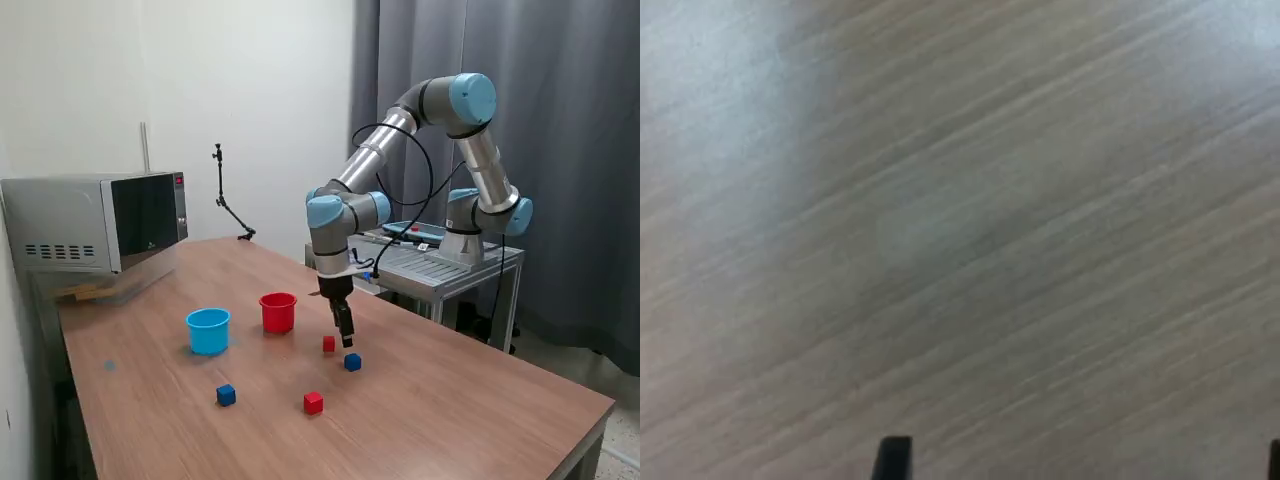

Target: Place red objects in the red bin, and blue objects in the blue bin.

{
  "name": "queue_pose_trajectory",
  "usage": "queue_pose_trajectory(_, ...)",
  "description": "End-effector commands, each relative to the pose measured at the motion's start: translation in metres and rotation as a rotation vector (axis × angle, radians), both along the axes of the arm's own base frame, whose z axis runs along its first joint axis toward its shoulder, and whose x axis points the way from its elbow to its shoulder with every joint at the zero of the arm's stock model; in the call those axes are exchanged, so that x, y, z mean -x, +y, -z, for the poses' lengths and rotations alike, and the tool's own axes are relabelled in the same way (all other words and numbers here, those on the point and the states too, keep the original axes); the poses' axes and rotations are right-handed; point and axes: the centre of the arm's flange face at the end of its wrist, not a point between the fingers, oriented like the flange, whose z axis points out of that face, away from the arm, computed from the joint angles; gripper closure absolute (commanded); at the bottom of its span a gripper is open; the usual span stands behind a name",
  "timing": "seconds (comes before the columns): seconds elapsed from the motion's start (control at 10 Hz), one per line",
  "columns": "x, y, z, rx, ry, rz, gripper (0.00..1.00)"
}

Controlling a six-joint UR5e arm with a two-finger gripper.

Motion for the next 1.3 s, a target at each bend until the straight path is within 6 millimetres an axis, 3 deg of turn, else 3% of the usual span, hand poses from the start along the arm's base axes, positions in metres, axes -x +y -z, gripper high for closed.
queue_pose_trajectory(0.0,0.005,0.001,-0.005,-0.002,0.032,-0.001,0.0)
queue_pose_trajectory(1.2,0.002,0.008,0.003,-0.008,0.084,0.013,0.0)
